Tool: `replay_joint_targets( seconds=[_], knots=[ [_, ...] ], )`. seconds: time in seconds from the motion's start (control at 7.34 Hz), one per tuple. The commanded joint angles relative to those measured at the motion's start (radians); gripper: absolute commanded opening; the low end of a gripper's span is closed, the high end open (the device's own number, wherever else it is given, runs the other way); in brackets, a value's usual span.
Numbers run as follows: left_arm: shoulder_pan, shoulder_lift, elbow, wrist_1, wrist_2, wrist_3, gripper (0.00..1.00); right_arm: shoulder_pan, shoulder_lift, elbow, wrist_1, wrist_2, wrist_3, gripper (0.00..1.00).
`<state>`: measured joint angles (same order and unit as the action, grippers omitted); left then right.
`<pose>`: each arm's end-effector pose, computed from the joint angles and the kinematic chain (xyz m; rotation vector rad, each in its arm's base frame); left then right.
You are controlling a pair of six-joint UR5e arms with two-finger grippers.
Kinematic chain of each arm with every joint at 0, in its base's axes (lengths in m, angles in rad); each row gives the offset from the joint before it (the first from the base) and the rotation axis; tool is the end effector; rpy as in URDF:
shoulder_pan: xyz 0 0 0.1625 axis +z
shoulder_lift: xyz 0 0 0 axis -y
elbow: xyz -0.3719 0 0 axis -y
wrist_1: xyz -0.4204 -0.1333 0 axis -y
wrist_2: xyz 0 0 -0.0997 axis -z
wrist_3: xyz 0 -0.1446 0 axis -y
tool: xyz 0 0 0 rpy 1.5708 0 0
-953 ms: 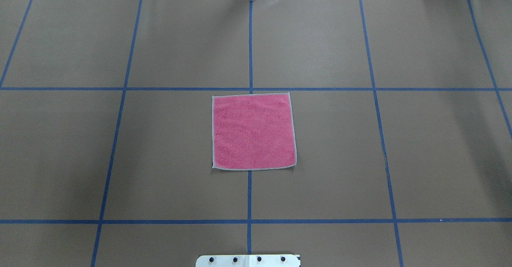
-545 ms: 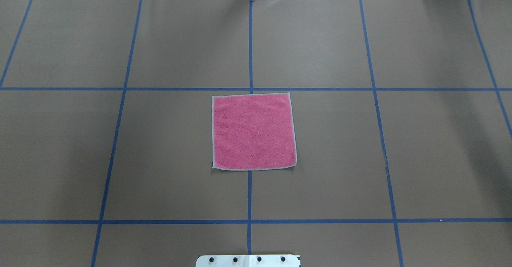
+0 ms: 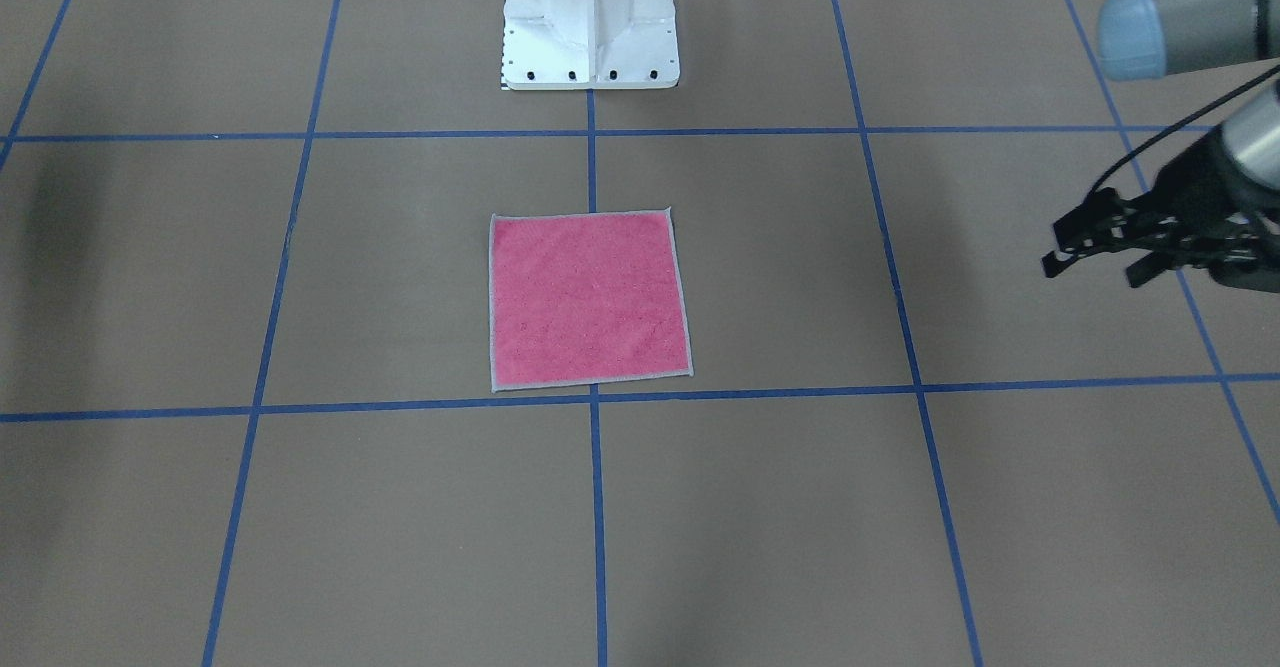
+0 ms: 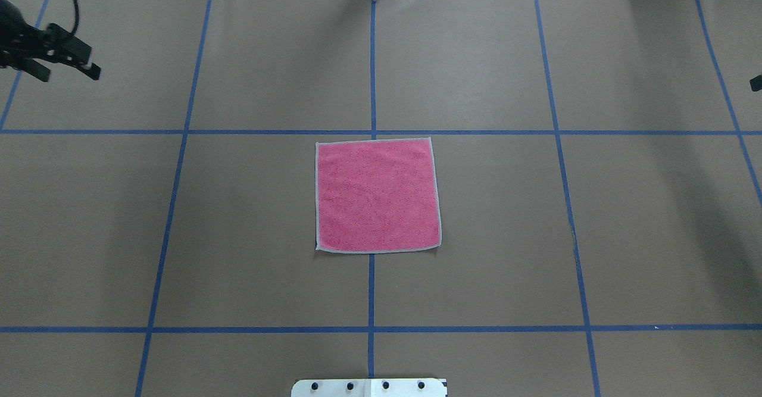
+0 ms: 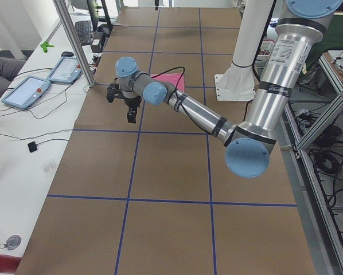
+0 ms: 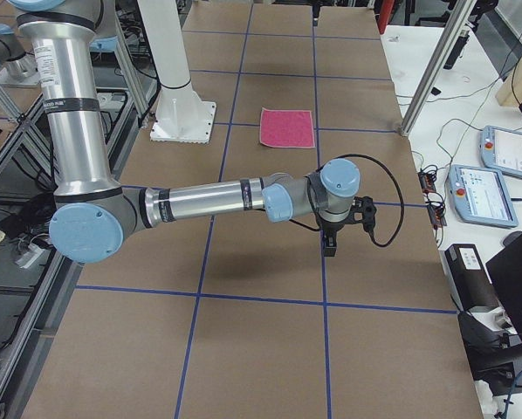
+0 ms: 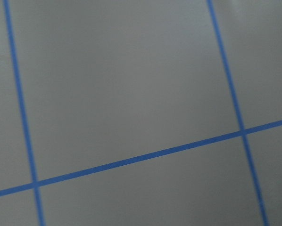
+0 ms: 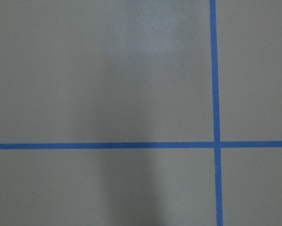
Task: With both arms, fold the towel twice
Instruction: 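Move both grippers in toward the pink towel's side edges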
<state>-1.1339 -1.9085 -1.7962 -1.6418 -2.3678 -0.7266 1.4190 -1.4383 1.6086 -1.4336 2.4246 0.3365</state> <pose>0.2348 -0.5734 0.3113 0.0780 0.9697 -0.0139 -0.0648 -0.5842 0.5203 0.0752 -0.8909 0.0410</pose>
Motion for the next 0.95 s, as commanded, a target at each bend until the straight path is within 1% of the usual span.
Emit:
replay_joint_targets(
  seconds=[0.0,0.14,0.27,0.41,0.54,0.68,0.82],
  knots=[
    [0.210,-0.050,-0.006,-0.180,0.150,-0.387,1.00,-0.095,0.057,0.023,0.016,0.001,0.198,0.99],
    [0.280,-0.052,0.003,-0.270,0.203,-0.543,1.00,-0.182,0.083,0.077,0.021,-0.042,0.457,0.99],
    [0.322,-0.055,0.008,-0.303,0.203,-0.642,1.00,-0.246,0.091,0.127,0.092,-0.077,0.613,0.99],
    [0.344,-0.066,0.008,-0.328,0.203,-0.721,1.00,-0.305,0.091,0.138,0.199,-0.079,0.759,0.99],
    [0.402,-0.069,0.014,-0.402,0.228,-0.816,1.00,-0.368,0.090,0.137,0.346,-0.093,0.868,0.99],
    [0.452,-0.085,0.023,-0.450,0.293,-0.902,1.00,-0.406,0.084,0.136,0.455,-0.094,0.969,0.99],
    [0.514,-0.113,0.046,-0.449,0.345,-0.936,1.00,-0.449,0.090,0.137,0.523,-0.096,1.069,0.99]
  ],
)
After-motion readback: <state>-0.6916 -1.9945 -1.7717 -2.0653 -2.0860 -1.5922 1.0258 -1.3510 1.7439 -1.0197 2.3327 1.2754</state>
